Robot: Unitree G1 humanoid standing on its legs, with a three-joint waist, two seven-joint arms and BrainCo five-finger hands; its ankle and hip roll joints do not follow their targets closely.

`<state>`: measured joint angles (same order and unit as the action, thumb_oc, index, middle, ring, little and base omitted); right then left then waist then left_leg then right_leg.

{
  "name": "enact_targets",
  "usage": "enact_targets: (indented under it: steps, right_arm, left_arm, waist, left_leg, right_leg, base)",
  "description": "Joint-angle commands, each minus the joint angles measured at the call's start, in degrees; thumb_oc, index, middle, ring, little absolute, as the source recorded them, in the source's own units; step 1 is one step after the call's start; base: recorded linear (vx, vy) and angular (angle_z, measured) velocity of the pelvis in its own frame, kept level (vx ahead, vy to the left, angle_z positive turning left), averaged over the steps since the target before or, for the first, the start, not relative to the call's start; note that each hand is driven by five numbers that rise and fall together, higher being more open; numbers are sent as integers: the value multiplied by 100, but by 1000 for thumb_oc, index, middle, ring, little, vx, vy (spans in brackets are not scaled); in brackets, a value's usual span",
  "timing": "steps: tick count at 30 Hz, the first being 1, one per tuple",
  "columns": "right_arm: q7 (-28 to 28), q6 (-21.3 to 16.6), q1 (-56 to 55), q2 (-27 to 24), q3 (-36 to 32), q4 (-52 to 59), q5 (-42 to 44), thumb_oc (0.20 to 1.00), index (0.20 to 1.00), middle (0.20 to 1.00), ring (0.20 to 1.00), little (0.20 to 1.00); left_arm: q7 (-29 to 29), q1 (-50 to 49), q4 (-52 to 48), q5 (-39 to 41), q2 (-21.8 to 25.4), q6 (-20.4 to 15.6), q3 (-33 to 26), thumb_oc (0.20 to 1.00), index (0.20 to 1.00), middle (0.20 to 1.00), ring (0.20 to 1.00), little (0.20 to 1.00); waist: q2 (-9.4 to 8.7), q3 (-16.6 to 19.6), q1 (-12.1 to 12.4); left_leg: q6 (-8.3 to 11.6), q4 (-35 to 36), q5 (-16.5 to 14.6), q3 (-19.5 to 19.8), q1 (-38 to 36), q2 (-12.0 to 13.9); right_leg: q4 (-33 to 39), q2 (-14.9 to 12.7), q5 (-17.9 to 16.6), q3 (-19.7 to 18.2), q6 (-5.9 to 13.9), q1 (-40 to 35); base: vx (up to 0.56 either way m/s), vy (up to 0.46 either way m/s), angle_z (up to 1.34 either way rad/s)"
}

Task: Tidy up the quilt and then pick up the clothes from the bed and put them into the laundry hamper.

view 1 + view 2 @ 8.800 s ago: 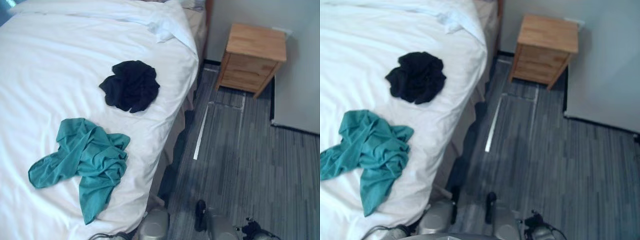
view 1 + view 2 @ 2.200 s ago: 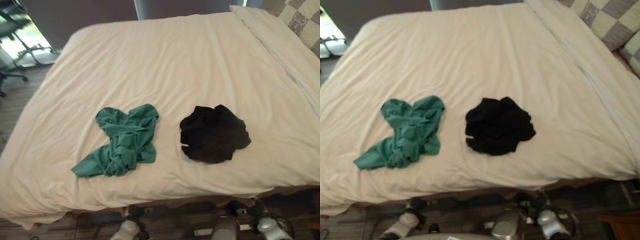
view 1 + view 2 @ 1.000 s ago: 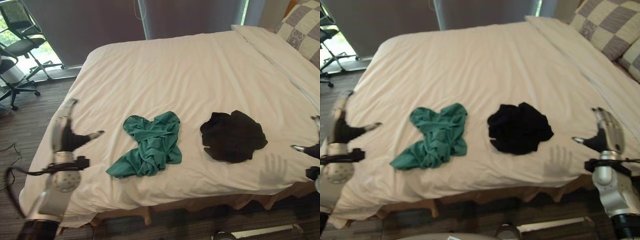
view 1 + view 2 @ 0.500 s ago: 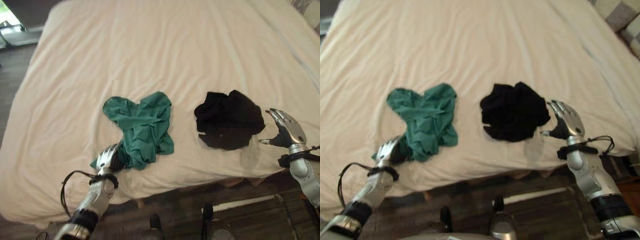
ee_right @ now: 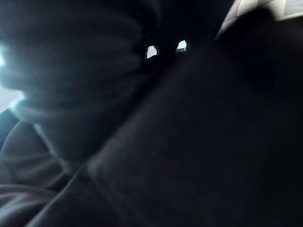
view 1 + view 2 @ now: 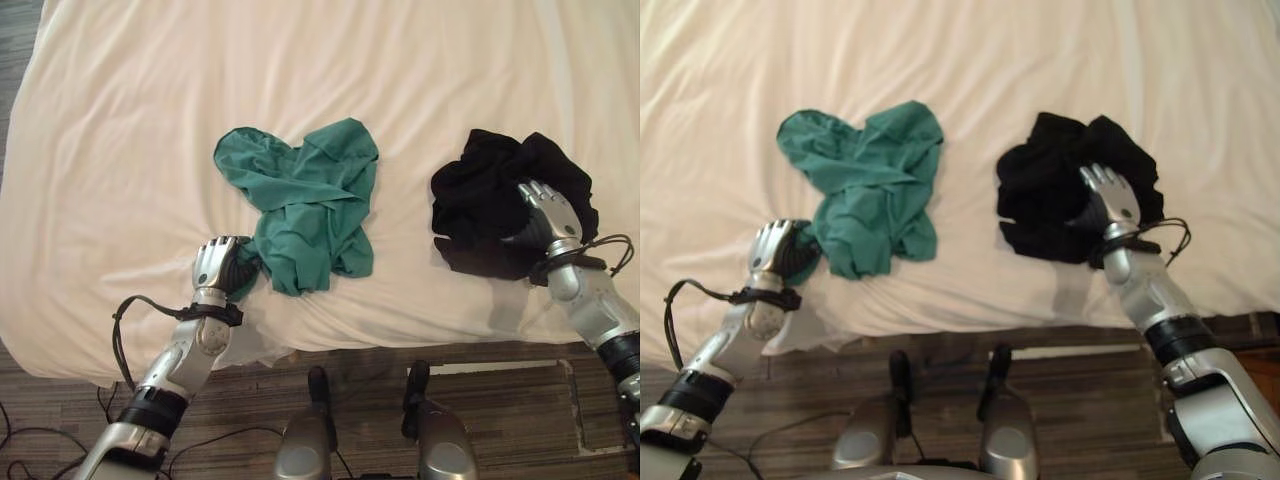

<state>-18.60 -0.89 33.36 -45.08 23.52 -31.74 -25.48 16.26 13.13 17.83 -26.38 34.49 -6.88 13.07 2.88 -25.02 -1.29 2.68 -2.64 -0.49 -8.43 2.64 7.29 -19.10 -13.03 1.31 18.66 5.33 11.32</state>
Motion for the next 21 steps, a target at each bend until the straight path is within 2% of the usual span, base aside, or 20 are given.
enact_targets:
  steps: [1, 4, 5, 8, 9, 11, 12, 15, 17, 19, 21]
  right_arm:
    - [238, 32, 222, 471, 277, -943, 660, 200, 200, 200, 200, 200]
    - [410, 91, 149, 663, 316, -1490, 767, 200, 200, 200, 200, 200]
    - [563, 102, -57, 905, 215, -1879, 1008, 200, 200, 200, 200, 200]
    - [677, 97, -407, 1065, 9, -1920, 1269, 200, 200, 200, 200, 200]
    - [770, 30, -975, 1233, -375, -1616, 1735, 200, 200, 200, 200, 200]
    - [888, -39, -1525, 1406, -697, -1151, 2064, 200, 200, 200, 200, 200]
    - [891, -30, -1544, 1407, -703, -1129, 2063, 200, 200, 200, 200, 200]
    - [1242, -254, -2466, 1721, -1090, -258, 2364, 200, 200, 200, 200, 200]
    - [1326, -294, -2666, 1777, -1198, -57, 2452, 200, 200, 200, 200, 200]
    - [1446, -373, -2956, 1877, -1365, 276, 2742, 200, 200, 200, 200, 200]
    - [1689, -490, -3199, 2066, -1472, 848, 3371, 200, 200, 200, 200, 200]
  left_arm:
    - [-122, -1012, -770, 967, 133, -486, -181, 200, 200, 200, 200, 200]
    - [-196, -1258, -1202, 1347, 152, -635, -445, 200, 200, 200, 200, 200]
    - [-161, -1538, -1515, 1699, 143, -761, -713, 200, 200, 200, 200, 200]
    - [-231, -1781, -1662, 2136, 46, -816, -1041, 200, 200, 200, 200, 200]
    - [-308, -1963, -1643, 2606, -159, -846, -1458, 200, 200, 200, 200, 200]
    - [-377, -2177, -1604, 2848, -247, -839, -1865, 200, 200, 200, 200, 200]
    - [-384, -2190, -1617, 2853, -242, -834, -1870, 200, 200, 200, 200, 200]
    - [-485, -2610, -1489, 2984, -385, -730, -2544, 200, 200, 200, 200, 200]
    - [-501, -2723, -1504, 2953, -413, -705, -2695, 200, 200, 200, 200, 200]
    - [-477, -2818, -1465, 3059, -551, -693, -2950, 200, 200, 200, 200, 200]
    - [-458, -2961, -1410, 3535, -845, -736, -3259, 200, 200, 200, 200, 200]
  waist:
    - [-131, 289, 440]
    - [-50, 310, 522]
    - [10, 347, 574]
    - [52, 428, 593]
    - [76, 505, 589]
    - [59, 631, 572]
    - [53, 643, 570]
    - [-33, 887, 558]
    - [-65, 965, 550]
    - [-112, 1077, 551]
    - [-156, 1246, 588]
  left_leg:
    - [787, 282, 392, 174, 407, 615]
    - [796, 336, 415, 210, 357, 593]
    - [799, 392, 433, 225, 292, 574]
    - [793, 447, 470, 243, 254, 564]
    - [794, 494, 430, 242, 152, 558]
    - [787, 515, 408, 247, 75, 556]
    - [781, 514, 433, 253, 98, 549]
    - [778, 511, 331, 271, -104, 585]
    - [769, 514, 340, 277, -122, 583]
    - [769, 514, 299, 275, -210, 606]
    - [756, 512, 227, 277, -365, 612]
  right_leg:
    - [1014, -545, -96, -55, 473, 28]
    - [1039, -536, -74, -6, 460, -36]
    - [1057, -525, -59, 41, 454, -115]
    - [1130, -513, -91, 98, 443, -207]
    - [1197, -468, -43, 139, 442, -337]
    - [1317, -406, -46, 175, 437, -474]
    - [1340, -408, -81, 180, 432, -466]
    - [1527, -306, -33, 213, 429, -761]
    - [1602, -296, -75, 224, 427, -812]
    - [1682, -282, -86, 236, 433, -916]
    - [1767, -241, -84, 235, 433, -1053]
  base:
    - [30, -40, 3]
    - [4, -19, 30]
    - [8, -22, 29]
    - [15, -11, 28]
    - [33, -16, 28]
    - [38, -22, -11]
    - [0, 0, 0]
    - [81, -43, 9]
    - [0, 0, 0]
    - [46, -7, -3]
    - [97, 2, -6]
